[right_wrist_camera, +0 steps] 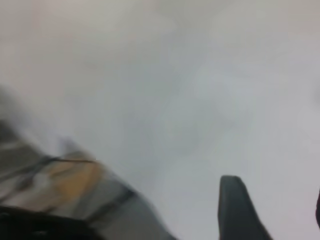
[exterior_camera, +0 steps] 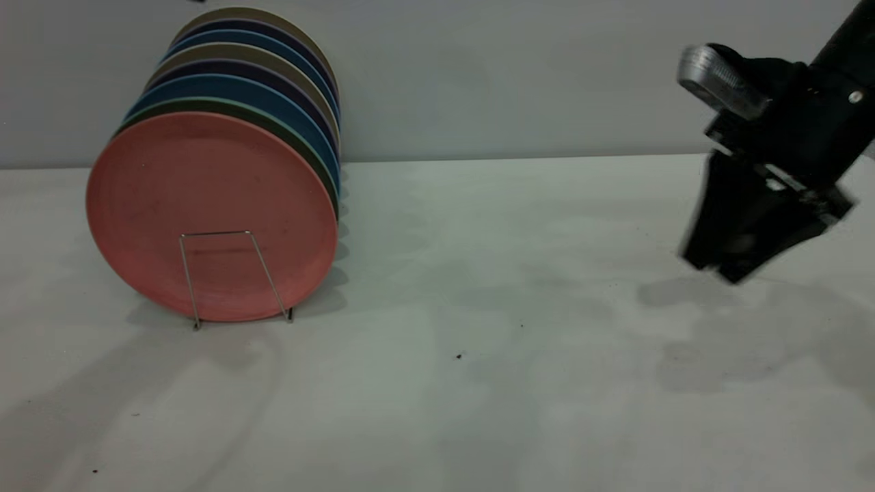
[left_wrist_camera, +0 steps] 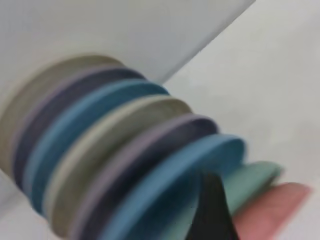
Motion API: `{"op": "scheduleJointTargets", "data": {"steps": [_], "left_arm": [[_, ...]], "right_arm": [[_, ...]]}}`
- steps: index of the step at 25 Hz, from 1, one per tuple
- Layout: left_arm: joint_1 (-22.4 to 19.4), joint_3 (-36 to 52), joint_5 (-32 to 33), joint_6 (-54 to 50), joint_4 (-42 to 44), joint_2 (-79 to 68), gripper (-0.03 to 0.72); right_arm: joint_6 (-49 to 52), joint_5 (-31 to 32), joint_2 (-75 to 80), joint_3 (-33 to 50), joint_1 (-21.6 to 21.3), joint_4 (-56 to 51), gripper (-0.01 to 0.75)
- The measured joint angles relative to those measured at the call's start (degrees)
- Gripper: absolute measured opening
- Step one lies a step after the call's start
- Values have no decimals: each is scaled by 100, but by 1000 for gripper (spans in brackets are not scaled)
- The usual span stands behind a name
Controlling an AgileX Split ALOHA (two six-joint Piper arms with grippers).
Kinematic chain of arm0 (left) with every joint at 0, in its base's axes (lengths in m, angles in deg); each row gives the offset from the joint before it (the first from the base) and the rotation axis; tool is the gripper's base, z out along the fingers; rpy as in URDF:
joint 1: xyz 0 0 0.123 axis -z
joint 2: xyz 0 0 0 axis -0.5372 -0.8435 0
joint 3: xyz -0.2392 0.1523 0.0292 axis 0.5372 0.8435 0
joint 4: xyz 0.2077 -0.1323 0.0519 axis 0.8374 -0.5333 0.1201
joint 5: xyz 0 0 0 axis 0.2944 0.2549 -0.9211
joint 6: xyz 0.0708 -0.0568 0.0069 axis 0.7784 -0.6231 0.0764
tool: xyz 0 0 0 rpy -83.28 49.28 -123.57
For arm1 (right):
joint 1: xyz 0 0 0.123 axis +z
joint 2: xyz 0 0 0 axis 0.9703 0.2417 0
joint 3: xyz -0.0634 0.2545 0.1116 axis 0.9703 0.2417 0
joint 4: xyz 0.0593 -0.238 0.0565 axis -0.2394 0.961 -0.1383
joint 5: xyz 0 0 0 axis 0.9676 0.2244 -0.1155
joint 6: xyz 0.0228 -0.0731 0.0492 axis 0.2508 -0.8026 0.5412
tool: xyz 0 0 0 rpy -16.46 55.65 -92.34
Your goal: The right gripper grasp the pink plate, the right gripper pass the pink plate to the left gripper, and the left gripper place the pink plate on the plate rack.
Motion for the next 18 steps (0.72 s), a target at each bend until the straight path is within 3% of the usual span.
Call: {"op": "scheduleJointTargets", "data": {"steps": [5,8,11,15,18], "left_arm": [[-111,0,1309,-3282,2033,268,590],[-111,0,2111,-4940,3428,421,590],[-111,-24,2713,-5645,4164,798,590],[-111,-41,3089,-5799,4269,1657,590],[-111,93,3349,-5831,4269,2392,590]], "right_arm": [[1775,131,-577,-312,-1,2289,398],[2325,257,-1142,-312,-1,2959,398],[2520,301,-1756,-312,-1,3120,398],[2545,333,-2782,24,140,2966,398],[2545,385,-3571,593,509,2920,398]]}}
